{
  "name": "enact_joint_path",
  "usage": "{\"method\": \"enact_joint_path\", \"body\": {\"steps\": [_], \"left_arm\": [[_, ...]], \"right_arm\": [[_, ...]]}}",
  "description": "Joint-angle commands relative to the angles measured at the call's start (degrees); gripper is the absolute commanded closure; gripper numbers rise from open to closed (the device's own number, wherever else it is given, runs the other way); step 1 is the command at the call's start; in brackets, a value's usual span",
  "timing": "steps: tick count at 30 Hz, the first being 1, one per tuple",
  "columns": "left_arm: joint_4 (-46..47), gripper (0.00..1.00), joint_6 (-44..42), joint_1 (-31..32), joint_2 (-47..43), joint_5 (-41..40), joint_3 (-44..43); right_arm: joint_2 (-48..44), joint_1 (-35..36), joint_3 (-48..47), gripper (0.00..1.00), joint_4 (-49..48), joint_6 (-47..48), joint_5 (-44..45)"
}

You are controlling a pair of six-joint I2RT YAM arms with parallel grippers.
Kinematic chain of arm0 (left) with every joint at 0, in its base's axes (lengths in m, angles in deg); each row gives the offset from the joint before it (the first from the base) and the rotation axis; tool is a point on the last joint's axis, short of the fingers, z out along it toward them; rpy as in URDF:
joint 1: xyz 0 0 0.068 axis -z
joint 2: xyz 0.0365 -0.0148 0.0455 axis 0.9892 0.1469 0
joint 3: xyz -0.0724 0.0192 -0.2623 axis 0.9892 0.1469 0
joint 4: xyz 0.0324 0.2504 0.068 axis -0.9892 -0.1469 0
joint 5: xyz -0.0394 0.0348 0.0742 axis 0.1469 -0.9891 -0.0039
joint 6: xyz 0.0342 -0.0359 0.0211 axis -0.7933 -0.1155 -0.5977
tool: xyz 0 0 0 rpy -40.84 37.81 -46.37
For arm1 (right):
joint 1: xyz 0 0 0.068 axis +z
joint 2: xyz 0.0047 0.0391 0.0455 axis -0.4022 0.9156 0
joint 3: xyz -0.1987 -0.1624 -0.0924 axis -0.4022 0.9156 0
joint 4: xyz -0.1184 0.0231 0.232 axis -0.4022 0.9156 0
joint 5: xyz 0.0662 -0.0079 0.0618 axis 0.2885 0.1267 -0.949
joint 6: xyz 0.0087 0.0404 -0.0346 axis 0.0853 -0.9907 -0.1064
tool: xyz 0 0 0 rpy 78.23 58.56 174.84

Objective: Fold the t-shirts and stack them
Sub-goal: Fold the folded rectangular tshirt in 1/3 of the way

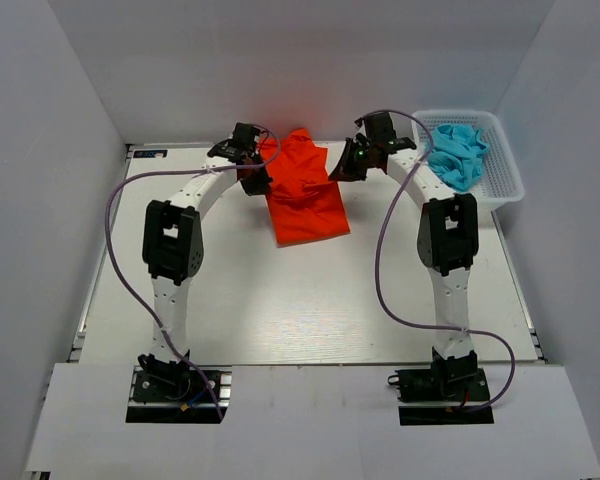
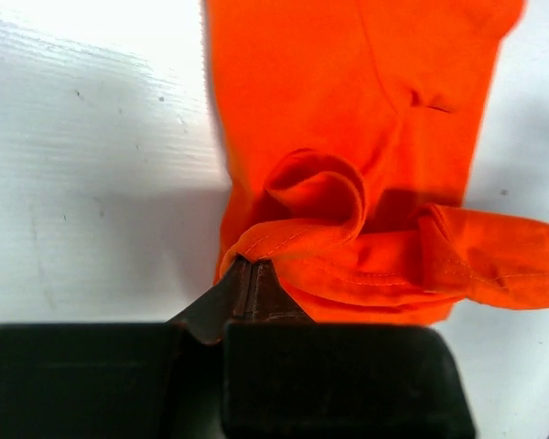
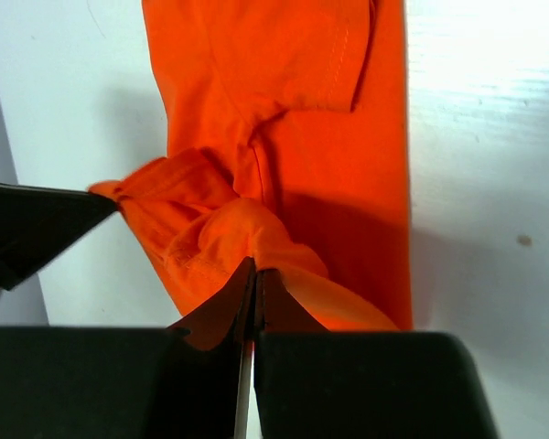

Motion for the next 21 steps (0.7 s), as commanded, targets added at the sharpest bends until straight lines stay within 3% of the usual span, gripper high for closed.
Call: {"method": "enact_joint_path", "body": {"steps": [1, 13, 15, 16, 17, 19, 20, 21], "left_arm": [[1.44, 1.00, -2.09, -0.76, 0.95, 1.69, -3.40], [5.49, 1.00, -4.21, -1.91, 5.25, 3.36, -6.38], [4.34, 0.70, -3.68, -3.48, 7.80, 2.75, -10.16], [4.34, 0.42, -3.68, -3.49, 8.68, 2.75, -11.56], [4.34, 0.01, -4.64, -4.28, 9.39, 2.75, -14.19], [1.98, 0.00, -5.35, -4.99, 11.50, 1.53, -18.06], [-0.47, 0.00, -5.96, -5.77, 11.51, 1.52, -21.21], [-1.37, 0.00, -5.97, -5.78, 11.51, 1.00, -21.25]], "right_arm": [[1.70, -0.25, -1.64, 1.00, -8.58, -4.97, -2.28], [6.54, -0.34, -3.83, 1.00, -11.93, -8.57, 1.85], [7.68, -0.69, -4.88, 0.97, -14.39, -8.84, 1.85], [9.34, -0.95, -5.32, 0.80, -15.09, -8.76, 1.59], [9.79, -1.04, -7.24, 0.68, -16.32, -8.58, 1.33], [11.02, -1.82, -10.49, 0.26, -15.72, -8.32, -1.12], [10.85, -1.83, -10.95, 0.10, -15.98, -8.06, -1.66], [9.98, -1.83, -10.52, 0.10, -15.80, -7.44, -2.62]]}}
